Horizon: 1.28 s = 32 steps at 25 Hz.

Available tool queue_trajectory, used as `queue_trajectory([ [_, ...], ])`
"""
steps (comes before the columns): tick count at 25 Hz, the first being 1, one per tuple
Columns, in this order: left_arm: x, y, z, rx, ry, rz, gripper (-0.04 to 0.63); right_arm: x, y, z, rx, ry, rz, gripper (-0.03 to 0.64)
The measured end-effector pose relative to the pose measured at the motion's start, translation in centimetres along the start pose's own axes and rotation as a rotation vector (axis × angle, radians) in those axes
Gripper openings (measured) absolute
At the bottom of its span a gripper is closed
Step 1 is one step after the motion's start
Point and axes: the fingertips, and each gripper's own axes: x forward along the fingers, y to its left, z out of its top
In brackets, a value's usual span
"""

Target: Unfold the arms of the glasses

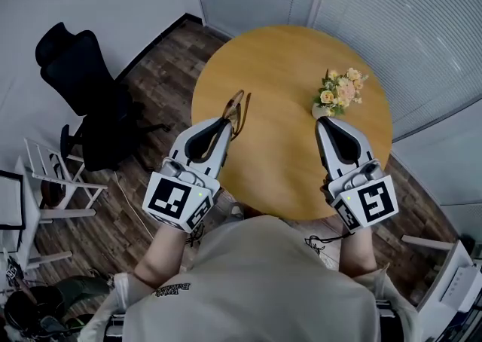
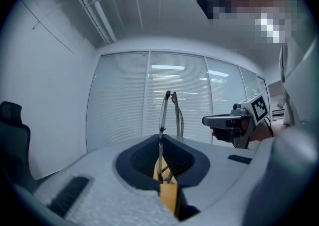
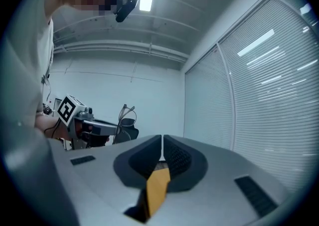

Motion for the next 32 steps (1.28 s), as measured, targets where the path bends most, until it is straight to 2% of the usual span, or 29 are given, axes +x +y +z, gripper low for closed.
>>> queue_trajectory([
  [7,0.2,-0.4,0.0,0.009,0.005,-0.006,0.037,0.2,0.7,1.3,0.022,-0.022,0.042,0.035],
  [11,0.3,-0.7,0.2,0.017,0.004,-0.015,0.037,0.6,0.8,3.3,0.042,-0.073,0.057,0.036],
  [19,0.9,-1.9,0.7,0.047,0.002,-0.043,0.037,1.6,2.6,7.1,0.057,-0.151,0.177,0.037],
  [26,1.1,-3.5,0.5,0.064,0.014,-0.079,0.036,2.7,5.1,8.3,0.007,-0.139,0.249,0.037],
  [32,1.2,-4.0,0.5,0.091,0.027,-0.105,0.037,4.7,6.2,7.5,-0.013,-0.091,0.268,0.037],
])
